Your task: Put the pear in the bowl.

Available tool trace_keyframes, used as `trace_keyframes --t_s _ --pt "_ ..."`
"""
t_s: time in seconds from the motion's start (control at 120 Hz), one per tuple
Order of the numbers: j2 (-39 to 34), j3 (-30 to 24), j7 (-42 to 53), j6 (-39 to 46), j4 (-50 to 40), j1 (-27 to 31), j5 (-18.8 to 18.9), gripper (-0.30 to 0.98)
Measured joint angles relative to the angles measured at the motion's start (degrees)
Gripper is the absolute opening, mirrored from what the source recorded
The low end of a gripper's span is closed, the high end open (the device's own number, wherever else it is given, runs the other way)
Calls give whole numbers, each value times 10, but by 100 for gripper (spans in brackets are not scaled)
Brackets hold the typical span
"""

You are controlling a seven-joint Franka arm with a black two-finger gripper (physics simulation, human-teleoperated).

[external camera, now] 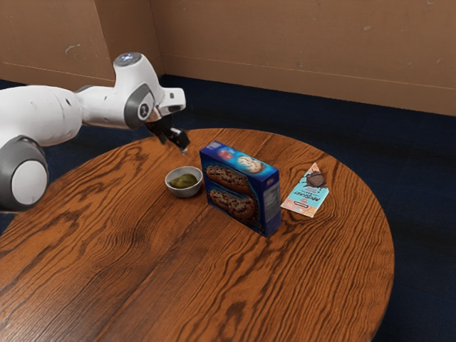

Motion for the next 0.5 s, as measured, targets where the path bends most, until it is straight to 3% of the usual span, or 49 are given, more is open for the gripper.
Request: trace_keyframes --t_s 0.175,0.25,0.333,0.5 --pt "-247 33 -9 -7 -282 15 -30 64" --pt "-336 40 -19 -50 -331 14 -36 65" --pt "-391 41 -31 -120 -319 10 -40 65" --pt "-379 39 -52 -291 -127 8 -43 66"
